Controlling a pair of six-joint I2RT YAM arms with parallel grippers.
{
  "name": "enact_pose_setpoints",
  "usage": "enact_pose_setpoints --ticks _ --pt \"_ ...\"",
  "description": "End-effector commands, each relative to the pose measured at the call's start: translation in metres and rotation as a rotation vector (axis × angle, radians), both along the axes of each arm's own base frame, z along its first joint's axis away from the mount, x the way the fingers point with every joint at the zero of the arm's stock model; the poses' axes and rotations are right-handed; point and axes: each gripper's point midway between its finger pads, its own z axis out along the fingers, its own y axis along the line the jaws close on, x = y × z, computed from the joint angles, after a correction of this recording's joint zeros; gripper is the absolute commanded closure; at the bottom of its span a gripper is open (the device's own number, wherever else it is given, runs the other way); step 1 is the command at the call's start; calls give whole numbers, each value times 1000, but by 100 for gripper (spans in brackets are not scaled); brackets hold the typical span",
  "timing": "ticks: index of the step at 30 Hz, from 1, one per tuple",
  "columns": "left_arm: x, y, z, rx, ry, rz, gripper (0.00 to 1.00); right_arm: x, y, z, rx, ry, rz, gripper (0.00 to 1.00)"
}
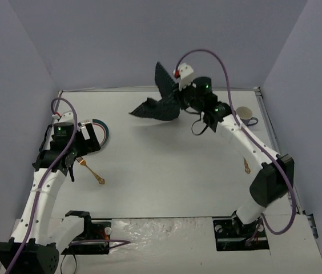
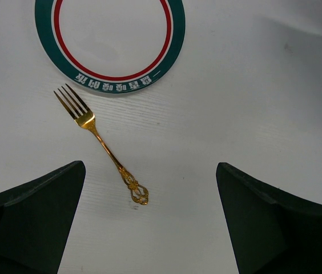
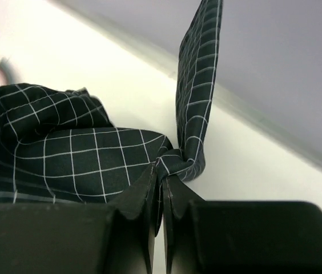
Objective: Set the dinner table for one person
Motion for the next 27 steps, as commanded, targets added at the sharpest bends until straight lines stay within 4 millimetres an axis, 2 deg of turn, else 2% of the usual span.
enact_pose_setpoints --ticks 1,3,5,7,9,11,14,16,19,21,23,27 --pt "-4 -13 21 -102 -102 -12 3 -95 36 -68 12 135 166 82" --pt "-11 -17 15 -136 -100 -7 3 -132 44 -105 16 228 198 66" --pt "-16 -23 7 -170 -88 -11 3 -166 37 -153 -20 345 200 57" --pt "-18 -29 -1 -215 -70 -13 3 -189 28 -173 -2 416 179 46" --pt "-20 -40 -13 -266 -30 -31 3 -201 18 -172 41 430 134 38" --pt "-17 -51 -22 -304 -12 -49 3 -203 5 -161 89 403 68 24" --pt "-7 -73 -33 -325 7 -78 3 -201 -13 -142 144 339 -26 17" --pt "1 -86 -40 -319 29 -93 3 -199 -24 -141 156 329 -82 16" --pt "19 -115 -51 -294 57 -138 3 -203 -24 -145 167 345 -78 19" --pt "31 -129 -51 -308 58 -143 3 -208 -18 -149 169 372 -43 23" --pt "37 -143 -66 -294 101 -146 3 -210 -9 -149 178 388 -5 31" --pt "48 -131 -89 -226 123 -42 6 -200 12 -141 152 373 43 35"
